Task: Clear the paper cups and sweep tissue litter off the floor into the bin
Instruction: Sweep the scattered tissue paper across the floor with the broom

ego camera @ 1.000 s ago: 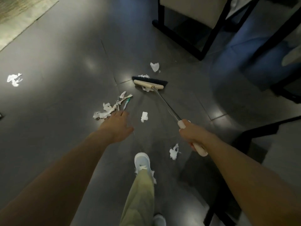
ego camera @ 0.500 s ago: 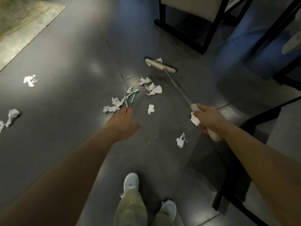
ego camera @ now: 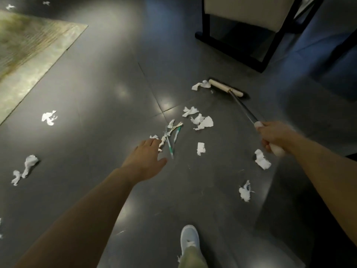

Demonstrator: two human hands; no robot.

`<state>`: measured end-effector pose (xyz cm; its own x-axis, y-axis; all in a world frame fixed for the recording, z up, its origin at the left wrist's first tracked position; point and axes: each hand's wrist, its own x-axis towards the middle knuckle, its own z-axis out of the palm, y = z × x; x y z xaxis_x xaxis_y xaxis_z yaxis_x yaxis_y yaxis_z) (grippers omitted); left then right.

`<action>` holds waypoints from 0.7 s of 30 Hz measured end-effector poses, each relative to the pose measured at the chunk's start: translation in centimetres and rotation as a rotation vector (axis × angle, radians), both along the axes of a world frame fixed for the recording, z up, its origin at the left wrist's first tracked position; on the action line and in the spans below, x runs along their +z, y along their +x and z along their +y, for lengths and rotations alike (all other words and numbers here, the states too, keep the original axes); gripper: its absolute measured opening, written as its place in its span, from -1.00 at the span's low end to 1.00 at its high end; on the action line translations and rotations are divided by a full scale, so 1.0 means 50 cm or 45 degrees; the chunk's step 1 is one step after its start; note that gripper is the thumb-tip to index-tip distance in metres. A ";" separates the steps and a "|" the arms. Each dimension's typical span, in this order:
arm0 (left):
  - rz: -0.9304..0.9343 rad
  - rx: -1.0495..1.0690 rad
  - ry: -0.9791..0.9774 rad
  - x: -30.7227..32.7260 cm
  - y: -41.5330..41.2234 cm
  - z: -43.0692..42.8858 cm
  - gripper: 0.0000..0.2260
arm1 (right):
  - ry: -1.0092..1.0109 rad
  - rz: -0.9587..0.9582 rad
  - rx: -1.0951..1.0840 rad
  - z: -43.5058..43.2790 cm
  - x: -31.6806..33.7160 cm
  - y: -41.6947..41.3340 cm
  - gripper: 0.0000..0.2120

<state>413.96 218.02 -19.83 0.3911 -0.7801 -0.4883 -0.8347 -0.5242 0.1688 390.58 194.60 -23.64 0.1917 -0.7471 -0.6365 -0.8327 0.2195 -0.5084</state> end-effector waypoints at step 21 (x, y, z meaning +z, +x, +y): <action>0.035 -0.017 0.013 -0.018 -0.154 0.118 -0.44 | 0.218 0.175 0.431 0.330 -0.015 -0.133 -0.42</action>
